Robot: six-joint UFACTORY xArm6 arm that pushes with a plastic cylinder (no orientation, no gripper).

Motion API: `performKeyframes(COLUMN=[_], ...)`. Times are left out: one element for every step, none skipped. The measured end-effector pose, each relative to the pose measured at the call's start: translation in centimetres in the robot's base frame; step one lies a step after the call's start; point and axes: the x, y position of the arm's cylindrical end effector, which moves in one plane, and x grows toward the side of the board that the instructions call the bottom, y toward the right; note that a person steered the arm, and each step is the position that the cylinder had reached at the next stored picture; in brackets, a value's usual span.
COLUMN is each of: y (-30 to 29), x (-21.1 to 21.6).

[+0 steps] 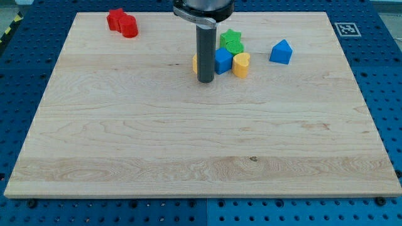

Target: Move the blue triangle into the yellow heart

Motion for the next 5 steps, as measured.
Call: performKeyframes(y=[4.1,10.9,15.4,18.5,19.5], x=[0.1,0.3,1.6,1.9,0.3])
